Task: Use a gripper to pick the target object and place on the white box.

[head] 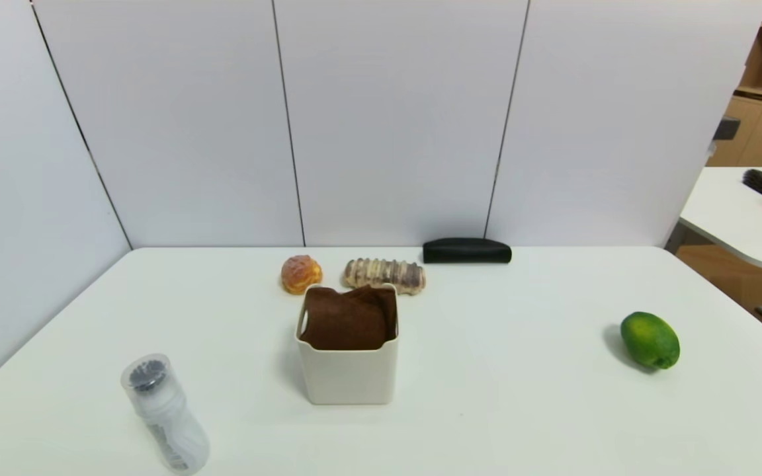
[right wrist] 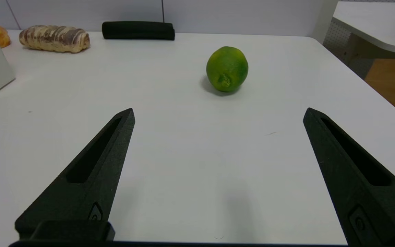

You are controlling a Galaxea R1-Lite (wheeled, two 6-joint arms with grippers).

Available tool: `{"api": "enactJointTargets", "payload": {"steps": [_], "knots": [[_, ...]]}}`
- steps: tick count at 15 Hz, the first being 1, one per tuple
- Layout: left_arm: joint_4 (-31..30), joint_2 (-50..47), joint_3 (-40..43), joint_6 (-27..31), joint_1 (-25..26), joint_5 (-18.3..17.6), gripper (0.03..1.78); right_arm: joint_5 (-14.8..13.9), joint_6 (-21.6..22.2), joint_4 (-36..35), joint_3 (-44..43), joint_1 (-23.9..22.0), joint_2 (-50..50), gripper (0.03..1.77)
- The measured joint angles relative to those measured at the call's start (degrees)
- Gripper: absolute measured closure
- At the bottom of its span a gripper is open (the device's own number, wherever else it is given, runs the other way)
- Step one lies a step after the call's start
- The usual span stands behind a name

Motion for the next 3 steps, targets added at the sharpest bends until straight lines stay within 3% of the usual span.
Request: {"api": "enactJointTargets", "payload": {"steps": [3], "knots": [[0.0,0.0,0.0,0.0,0.02,0.0,0.12,-0.29,0.56,0.0,0.0,0.0,0.0,0.1]]}}
